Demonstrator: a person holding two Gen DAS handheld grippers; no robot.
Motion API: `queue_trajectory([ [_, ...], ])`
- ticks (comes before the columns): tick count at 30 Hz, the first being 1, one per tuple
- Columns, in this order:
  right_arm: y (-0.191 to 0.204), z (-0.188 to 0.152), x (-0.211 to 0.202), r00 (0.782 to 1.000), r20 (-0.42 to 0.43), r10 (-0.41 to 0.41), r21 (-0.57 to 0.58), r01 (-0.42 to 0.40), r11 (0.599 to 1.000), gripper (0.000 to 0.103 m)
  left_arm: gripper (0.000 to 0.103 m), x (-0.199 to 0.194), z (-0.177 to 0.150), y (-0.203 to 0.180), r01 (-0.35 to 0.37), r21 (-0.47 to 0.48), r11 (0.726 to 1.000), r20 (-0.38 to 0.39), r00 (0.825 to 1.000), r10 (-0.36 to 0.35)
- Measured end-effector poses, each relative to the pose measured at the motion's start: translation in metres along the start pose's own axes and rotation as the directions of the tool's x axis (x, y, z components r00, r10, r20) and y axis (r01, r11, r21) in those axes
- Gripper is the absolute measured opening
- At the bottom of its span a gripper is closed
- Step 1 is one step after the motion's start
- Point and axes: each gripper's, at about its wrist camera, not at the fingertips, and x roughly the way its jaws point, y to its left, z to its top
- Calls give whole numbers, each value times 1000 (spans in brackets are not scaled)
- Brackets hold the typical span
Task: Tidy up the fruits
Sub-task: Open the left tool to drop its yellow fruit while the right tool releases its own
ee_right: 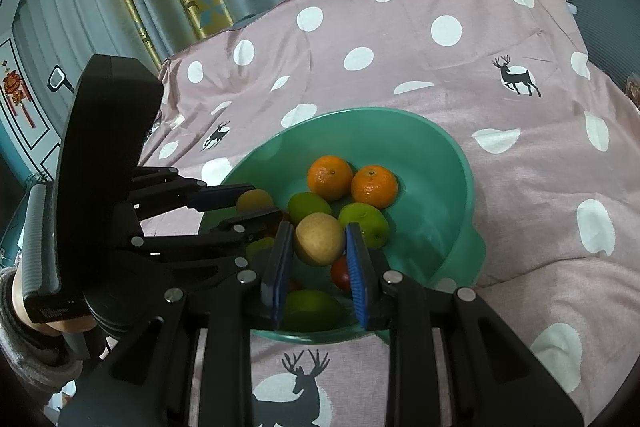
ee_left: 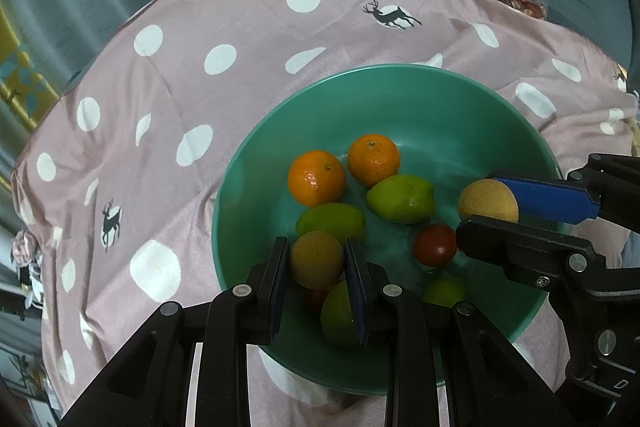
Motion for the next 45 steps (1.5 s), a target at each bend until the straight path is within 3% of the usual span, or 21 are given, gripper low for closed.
queue_trajectory([
  [45, 0, 0, -2, 1000, 8, 2, 3, -2, 1000, 27, 27, 1, 1, -3, -8, 29, 1000, -14, 1000, 8],
])
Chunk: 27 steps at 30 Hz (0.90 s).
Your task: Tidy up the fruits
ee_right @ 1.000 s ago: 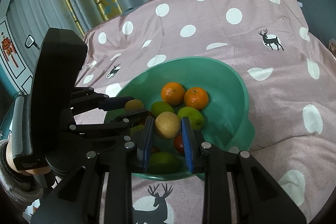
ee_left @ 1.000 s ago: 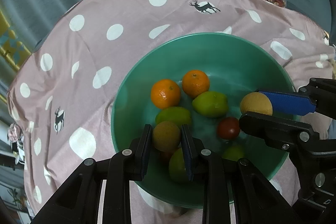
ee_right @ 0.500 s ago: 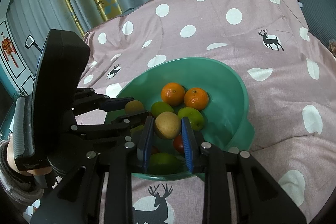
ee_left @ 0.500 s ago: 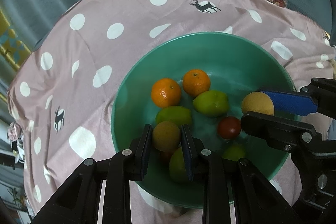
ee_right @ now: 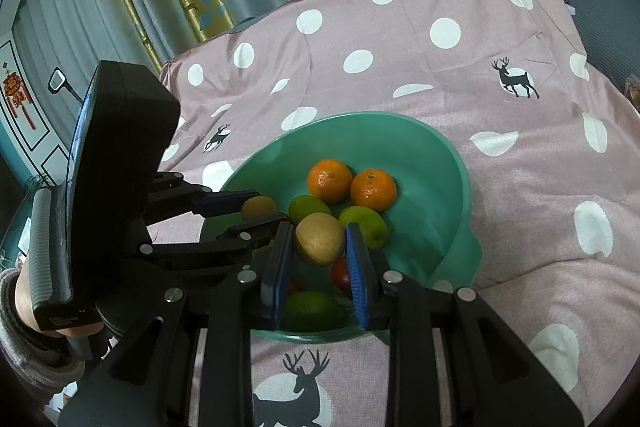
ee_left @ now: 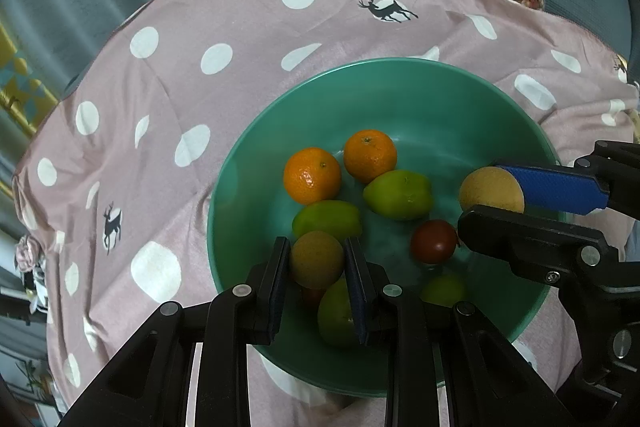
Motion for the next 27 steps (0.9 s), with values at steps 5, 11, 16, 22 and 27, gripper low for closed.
queue_trajectory([
  [5, 0, 0, 0, 1000, 0, 0, 1, 0, 1000, 28, 27, 0, 0, 0, 0, 0, 1000, 0, 1000, 0],
  [11, -3, 2, -5, 1000, 5, 2, 19, -2, 1000, 29, 27, -2, 1, 2, -4, -10, 1000, 3, 1000, 4],
  [16, -3, 3, -6, 1000, 7, 9, 29, -9, 1000, 30, 30, -3, 2, 4, 0, -21, 1000, 4, 1000, 0],
  [22, -3, 1, -14, 1000, 18, -3, 29, 3, 1000, 37, 57, -7, 2, 1, 2, -32, 999, 12, 1000, -1],
  [27, -2, 1, -24, 999, 34, -11, 31, 10, 999, 39, 72, -15, -1, 0, -9, -43, 999, 24, 1000, 10],
])
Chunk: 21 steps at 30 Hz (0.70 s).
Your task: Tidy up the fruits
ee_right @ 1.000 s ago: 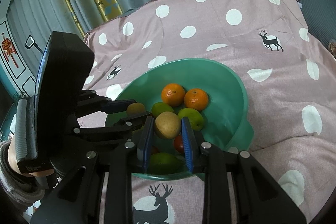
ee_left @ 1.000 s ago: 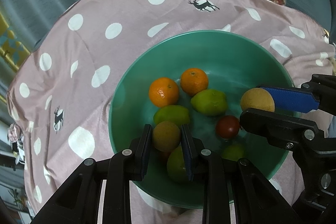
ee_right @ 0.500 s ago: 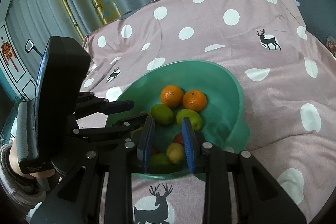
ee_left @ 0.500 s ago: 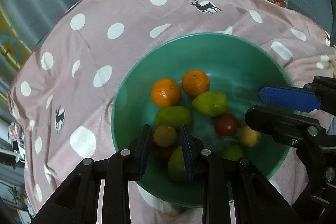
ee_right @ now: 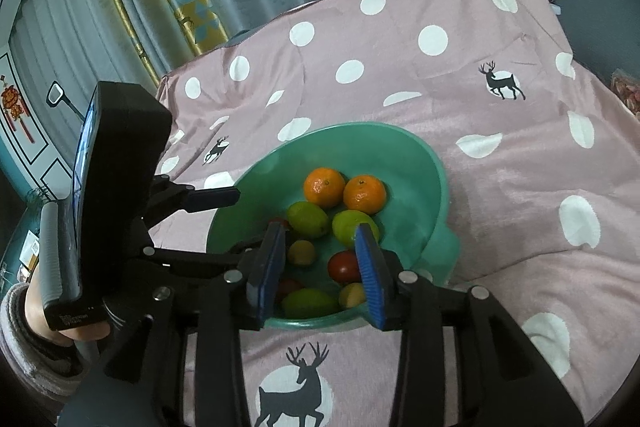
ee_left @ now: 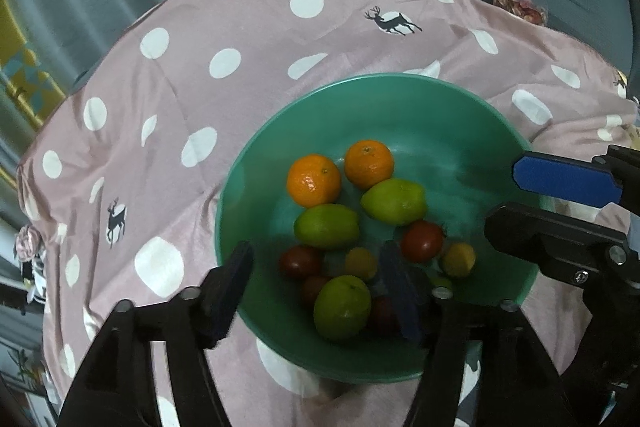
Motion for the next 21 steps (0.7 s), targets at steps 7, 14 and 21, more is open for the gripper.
queue_trajectory([
  [7, 3, 1, -15, 1000, 22, -12, -2, 12, 1000, 53, 75, -12, -6, 1, -24, -10, 1000, 1, 1000, 24],
  [14, 8, 1, -30, 998, 48, -32, 0, 32, 999, 70, 82, -22, -13, 0, -14, -30, 999, 10, 1000, 14],
  [21, 8, -1, -40, 996, 48, -73, 13, 72, 997, 91, 92, -38, -17, 0, 1, -50, 999, 51, 999, 1],
])
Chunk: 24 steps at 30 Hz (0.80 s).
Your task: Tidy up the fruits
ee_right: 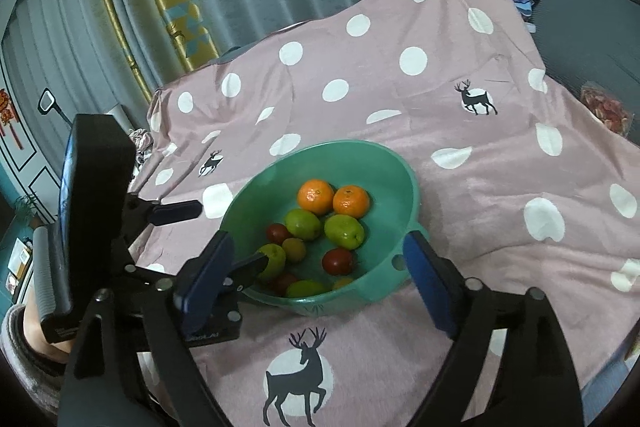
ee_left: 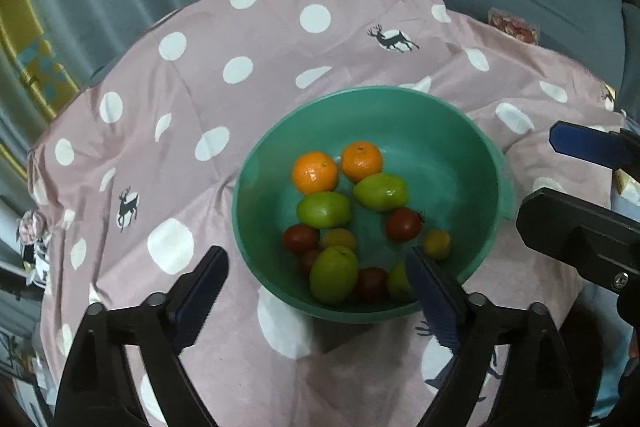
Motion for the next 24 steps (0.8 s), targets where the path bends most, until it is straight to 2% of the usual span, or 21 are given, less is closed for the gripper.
queue_trajectory([
  [5, 1, -1, -5, 1000, -8, -22, 0, 22, 1000, 97, 92, -4, -2, 5, -10, -35, 999, 14, 1000, 11],
  [7, 3, -1, -6, 999, -12, -39, -1, 39, 999, 103, 95, -7, -3, 8, -6, -50, 999, 20, 1000, 7],
  [9, 4, -1, -7, 999, -12, -47, 0, 47, 999, 103, 101, -10, -4, 10, -11, -65, 998, 29, 999, 13],
  [14, 4, -1, -4, 997, -25, -68, 11, 69, 998, 103, 102, -17, -6, 15, -20, -89, 996, 52, 998, 25],
  [18, 4, -2, -4, 997, -31, -72, 17, 73, 997, 103, 102, -14, -8, 19, -40, -110, 993, 35, 998, 44],
  [22, 4, -2, -3, 996, -38, -75, 18, 76, 997, 103, 102, -11, -12, 26, 14, -172, 985, 20, 1000, -11],
  [24, 6, -2, -3, 996, -39, -75, 13, 76, 997, 103, 102, -9, -13, 28, 16, -192, 981, 9, 1000, -14],
])
